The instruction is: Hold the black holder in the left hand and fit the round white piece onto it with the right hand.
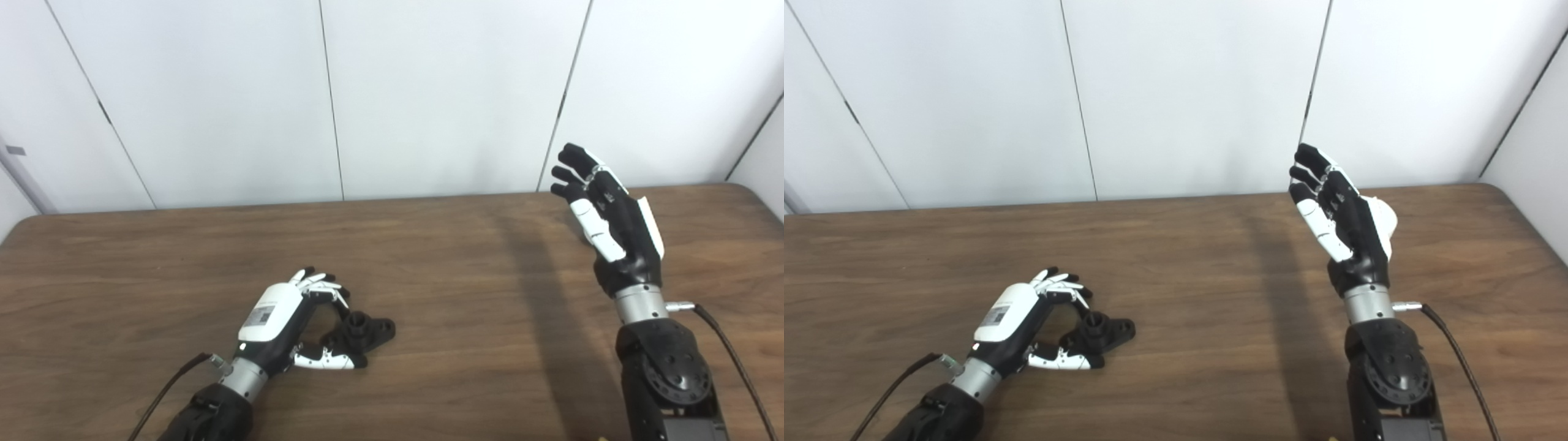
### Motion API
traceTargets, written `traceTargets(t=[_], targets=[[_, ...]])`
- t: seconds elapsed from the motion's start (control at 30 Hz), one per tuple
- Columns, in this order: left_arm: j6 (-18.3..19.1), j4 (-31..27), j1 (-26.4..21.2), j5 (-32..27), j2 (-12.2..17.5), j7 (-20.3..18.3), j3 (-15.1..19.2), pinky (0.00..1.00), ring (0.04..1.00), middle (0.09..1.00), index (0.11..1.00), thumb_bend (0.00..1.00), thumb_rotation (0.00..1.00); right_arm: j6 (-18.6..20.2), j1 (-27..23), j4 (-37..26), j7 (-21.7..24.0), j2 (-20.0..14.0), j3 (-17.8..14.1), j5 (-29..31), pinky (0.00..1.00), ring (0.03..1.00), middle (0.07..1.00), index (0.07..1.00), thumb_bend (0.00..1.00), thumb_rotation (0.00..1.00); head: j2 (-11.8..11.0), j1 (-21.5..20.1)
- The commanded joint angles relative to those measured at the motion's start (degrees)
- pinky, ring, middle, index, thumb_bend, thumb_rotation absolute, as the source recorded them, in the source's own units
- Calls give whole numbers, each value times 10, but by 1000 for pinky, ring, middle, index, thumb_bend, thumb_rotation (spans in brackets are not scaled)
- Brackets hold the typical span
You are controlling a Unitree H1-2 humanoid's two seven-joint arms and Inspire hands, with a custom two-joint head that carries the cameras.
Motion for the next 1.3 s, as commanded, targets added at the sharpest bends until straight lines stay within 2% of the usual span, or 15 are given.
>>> traceTargets(t=[0.0,0.63,0.97,1.2,1.27], targets=[[-8,10,2,1,5,-18,-5,987,870,704,481,526,63,-23,-21,-18,0,-1,-1,0,791,838,862,827,494,594,0,-1],[-15,6,3,-2,2,-31,-2,981,879,710,482,525,61,-19,-26,-23,-3,1,-2,1,800,836,866,833,505,592,3,-16],[-15,-10,11,-6,-8,-39,-9,945,867,702,482,525,63,-30,-30,-21,4,-26,-20,7,787,838,873,842,510,604,0,-38],[-6,-30,17,-12,-13,-57,-12,976,878,710,482,525,64,-2,-33,-46,-12,-29,-32,1,806,846,878,841,572,605,1,-53],[-3,-36,19,-10,-15,-60,-14,979,880,709,482,525,64,3,-36,-51,-17,-30,-35,-4,811,846,877,840,555,599,1,-54]])
